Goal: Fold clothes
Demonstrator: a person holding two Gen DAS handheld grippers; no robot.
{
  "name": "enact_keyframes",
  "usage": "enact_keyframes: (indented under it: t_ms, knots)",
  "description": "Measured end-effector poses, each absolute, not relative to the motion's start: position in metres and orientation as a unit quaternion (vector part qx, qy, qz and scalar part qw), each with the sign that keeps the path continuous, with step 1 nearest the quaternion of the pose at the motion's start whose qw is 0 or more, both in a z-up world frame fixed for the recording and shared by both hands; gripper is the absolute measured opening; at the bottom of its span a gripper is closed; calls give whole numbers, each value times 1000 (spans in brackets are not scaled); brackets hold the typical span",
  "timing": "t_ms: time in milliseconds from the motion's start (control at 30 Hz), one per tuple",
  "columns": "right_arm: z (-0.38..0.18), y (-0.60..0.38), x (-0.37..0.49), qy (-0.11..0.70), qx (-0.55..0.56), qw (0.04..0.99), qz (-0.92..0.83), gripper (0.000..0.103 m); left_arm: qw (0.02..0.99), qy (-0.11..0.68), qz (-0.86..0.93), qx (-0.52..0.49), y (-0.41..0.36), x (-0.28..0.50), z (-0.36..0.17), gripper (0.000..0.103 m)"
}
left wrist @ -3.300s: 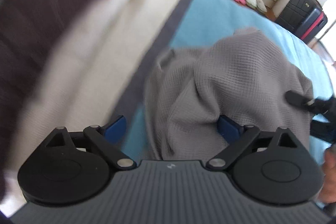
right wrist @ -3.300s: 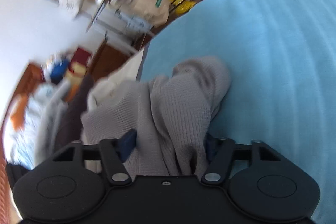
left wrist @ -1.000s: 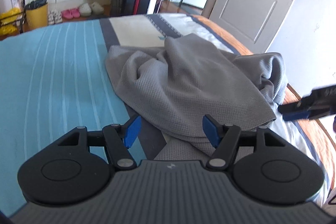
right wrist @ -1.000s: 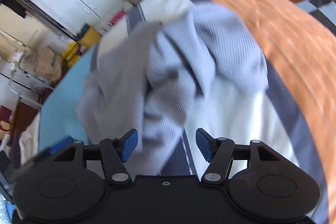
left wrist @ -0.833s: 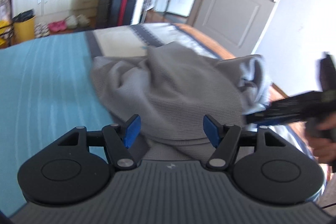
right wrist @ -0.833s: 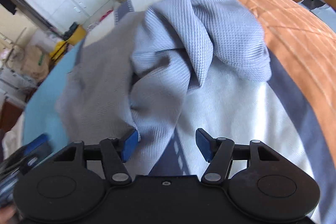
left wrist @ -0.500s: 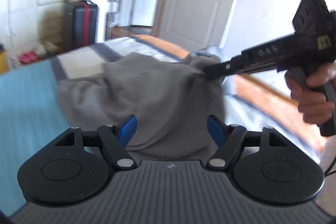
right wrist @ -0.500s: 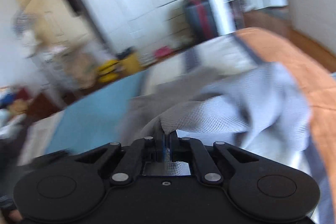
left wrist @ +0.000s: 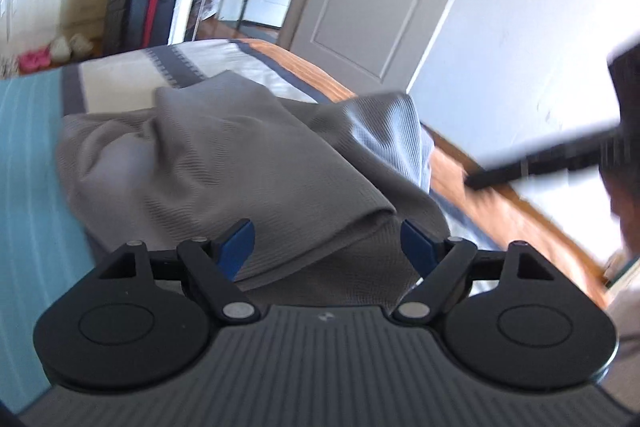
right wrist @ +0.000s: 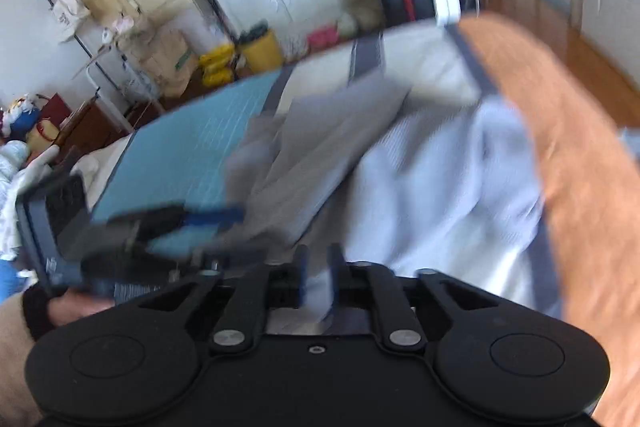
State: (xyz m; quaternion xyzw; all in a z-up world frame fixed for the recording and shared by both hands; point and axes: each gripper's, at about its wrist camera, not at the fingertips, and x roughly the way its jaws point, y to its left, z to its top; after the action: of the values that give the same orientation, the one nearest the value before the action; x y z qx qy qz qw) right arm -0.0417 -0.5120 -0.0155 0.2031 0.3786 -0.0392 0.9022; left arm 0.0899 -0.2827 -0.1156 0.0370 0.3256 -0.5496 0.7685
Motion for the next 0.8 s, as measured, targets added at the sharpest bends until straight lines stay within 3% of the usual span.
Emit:
enact_keyframes:
  t_ms: [33, 100, 167, 233, 300, 367, 433, 567, 800]
  knots:
    - [-17, -525, -41, 370, 215, 902, -53, 47, 775, 313, -546, 62, -290, 84, -118, 81]
    - [-25, -549, -43, 360, 255, 894, -78, 51, 784, 286, -540, 106, -303, 76, -120, 81]
    - [-35, -570, -45, 355, 296, 880, -112, 72, 779, 293, -540, 129, -314, 80, -122, 82]
    - [-47, -587, -45, 326, 337, 871, -148, 73, 776, 331, -526, 107, -315, 96, -124, 82]
    - [-59, -600, -36, 308, 385, 858, -144, 74, 772, 365, -518, 47, -304, 114, -124, 66]
    - [-72, -610, -25, 294, 430, 844, -126, 76, 771, 383, -508, 18, -296, 125, -125, 30]
    - [-85, -609, -8, 302, 443, 835, -122, 76, 778, 383, -497, 20, -293, 130, -127, 18]
    - [-95, -595, 16, 334, 391, 844, -154, 76, 800, 357, -482, 4, -285, 134, -126, 10]
    - [-102, -592, 30, 374, 297, 857, -192, 76, 850, 314, -422, 31, -270, 138, -112, 9]
